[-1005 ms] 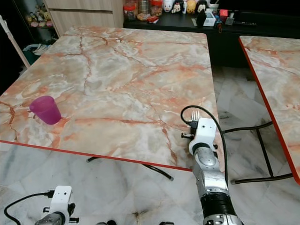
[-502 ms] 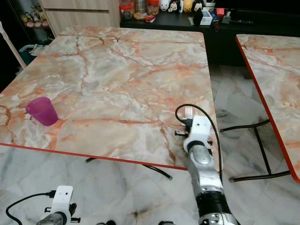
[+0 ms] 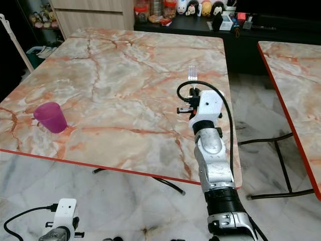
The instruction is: Setting the table
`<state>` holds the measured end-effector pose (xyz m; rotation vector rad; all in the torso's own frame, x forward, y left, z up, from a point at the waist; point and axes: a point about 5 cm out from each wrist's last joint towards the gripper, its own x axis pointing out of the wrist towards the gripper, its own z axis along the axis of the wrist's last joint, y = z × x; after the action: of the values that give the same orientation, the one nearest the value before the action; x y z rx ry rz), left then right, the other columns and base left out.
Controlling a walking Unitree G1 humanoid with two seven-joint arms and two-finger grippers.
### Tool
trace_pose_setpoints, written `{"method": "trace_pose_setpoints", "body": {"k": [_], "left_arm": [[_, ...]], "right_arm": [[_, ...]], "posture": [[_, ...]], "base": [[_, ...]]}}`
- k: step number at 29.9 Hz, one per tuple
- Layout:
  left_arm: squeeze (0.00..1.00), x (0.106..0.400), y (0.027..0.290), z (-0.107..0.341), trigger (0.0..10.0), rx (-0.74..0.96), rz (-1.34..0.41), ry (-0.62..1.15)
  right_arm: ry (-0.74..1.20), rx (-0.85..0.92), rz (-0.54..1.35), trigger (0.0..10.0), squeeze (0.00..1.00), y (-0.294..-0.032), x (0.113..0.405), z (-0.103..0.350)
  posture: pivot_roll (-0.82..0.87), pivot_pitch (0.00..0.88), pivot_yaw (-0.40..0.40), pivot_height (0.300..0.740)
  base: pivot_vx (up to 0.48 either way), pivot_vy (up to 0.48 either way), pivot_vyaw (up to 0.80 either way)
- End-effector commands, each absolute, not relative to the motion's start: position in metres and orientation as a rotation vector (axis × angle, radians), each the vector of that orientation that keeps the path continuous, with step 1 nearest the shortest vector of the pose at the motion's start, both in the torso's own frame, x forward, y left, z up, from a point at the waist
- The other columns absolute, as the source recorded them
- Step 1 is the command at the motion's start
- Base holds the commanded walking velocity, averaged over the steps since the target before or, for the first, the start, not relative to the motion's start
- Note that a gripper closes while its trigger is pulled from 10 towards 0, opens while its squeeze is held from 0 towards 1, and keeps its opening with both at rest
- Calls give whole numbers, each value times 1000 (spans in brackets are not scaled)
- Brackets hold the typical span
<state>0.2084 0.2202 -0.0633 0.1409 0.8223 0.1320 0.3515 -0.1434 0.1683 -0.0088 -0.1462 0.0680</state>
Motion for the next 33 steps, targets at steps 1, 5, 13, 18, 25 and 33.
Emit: {"method": "trace_pose_setpoints", "body": {"k": [1, 5, 13, 18, 25, 33], "left_arm": [[0, 205, 222, -65, 10000, 151, 140, 839], [0, 205, 223, -65, 10000, 151, 144, 838], [0, 204, 225, -65, 10000, 152, 162, 841], [0, 202, 225, -66, 10000, 152, 165, 845], [0, 202, 226, -66, 10000, 153, 170, 843], [0, 203, 226, -65, 10000, 154, 171, 839]], "right_arm": [[-131, -15, 78, 10000, 0, -140, 350, 162], [-143, -8, 105, 10000, 0, -134, 350, 164], [-139, -38, 89, 10000, 0, -139, 352, 166], [-157, -36, 75, 10000, 0, -143, 354, 171], [-166, -32, 68, 10000, 0, -144, 356, 175], [-177, -29, 73, 10000, 0, -143, 356, 177]], "posture": [[26, 77, -16, 740], [23, 91, -16, 740], [22, 110, -17, 740], [13, 122, -14, 740], [14, 127, -14, 740], [8, 131, -13, 740]], "base": [[0, -296, 0], [0, -300, 0], [0, -355, 0], [0, -436, 0], [0, -458, 0], [0, -460, 0]]}}
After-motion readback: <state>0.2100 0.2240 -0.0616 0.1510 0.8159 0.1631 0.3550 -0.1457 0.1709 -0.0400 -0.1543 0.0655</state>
